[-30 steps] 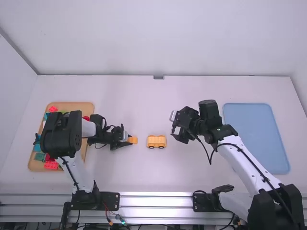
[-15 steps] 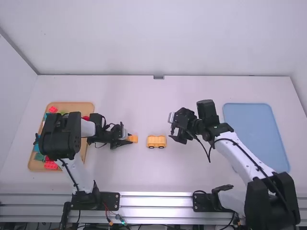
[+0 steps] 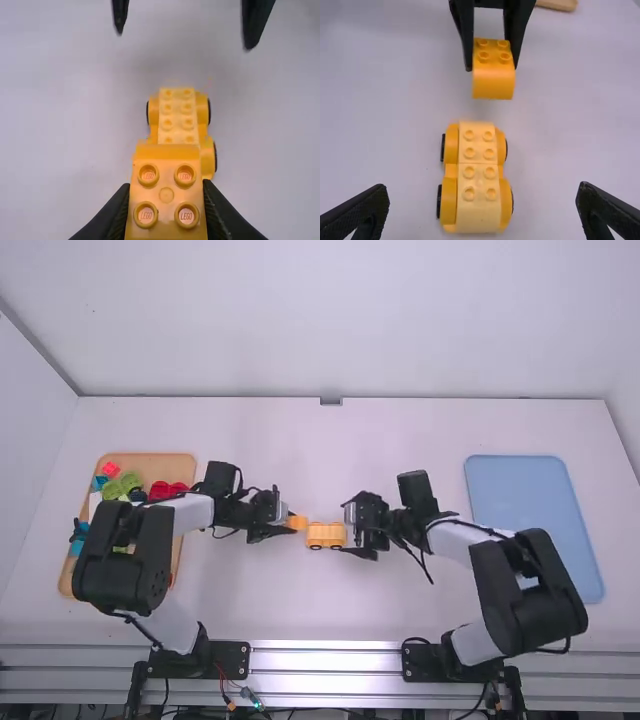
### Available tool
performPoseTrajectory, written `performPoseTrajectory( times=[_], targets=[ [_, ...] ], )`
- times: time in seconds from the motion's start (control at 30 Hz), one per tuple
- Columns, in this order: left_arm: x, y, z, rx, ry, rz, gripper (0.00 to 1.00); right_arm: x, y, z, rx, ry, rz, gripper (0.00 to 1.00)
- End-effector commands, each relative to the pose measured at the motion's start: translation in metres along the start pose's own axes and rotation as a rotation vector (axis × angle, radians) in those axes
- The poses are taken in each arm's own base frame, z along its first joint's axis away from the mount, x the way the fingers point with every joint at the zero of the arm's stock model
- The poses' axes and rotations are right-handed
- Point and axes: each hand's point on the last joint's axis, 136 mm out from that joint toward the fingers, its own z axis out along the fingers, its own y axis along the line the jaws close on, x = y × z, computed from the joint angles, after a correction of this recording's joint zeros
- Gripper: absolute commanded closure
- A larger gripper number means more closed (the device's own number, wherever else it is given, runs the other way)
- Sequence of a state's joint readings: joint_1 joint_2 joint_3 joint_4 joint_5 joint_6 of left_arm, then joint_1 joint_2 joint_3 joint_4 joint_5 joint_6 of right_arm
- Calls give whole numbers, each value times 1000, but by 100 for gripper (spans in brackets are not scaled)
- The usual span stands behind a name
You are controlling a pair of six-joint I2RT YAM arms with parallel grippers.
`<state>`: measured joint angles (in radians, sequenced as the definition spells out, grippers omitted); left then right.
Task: Assemble lego blocks to make yellow taxi
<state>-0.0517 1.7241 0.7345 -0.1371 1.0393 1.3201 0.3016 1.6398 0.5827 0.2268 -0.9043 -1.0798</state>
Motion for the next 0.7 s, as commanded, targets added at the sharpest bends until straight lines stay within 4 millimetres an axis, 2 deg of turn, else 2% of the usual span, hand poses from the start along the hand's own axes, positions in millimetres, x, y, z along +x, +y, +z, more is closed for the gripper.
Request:
performPoseTrajectory(
  times=[0.0,0.17,0.4,0.53,0.67],
  targets=[
    [-18,-8,1,33,-83,-9,71,7,20,8,-54,-76,63,2],
    [-25,-14,8,63,-103,8,73,13,20,17,-25,-156,72,1],
    [-35,-25,26,105,-108,34,78,32,9,34,13,-199,179,1],
    [-27,-18,35,48,-68,-1,78,41,9,50,-47,-223,206,1],
    [-24,-15,39,-4,-70,-43,78,39,11,54,-92,-265,192,1]
  ],
)
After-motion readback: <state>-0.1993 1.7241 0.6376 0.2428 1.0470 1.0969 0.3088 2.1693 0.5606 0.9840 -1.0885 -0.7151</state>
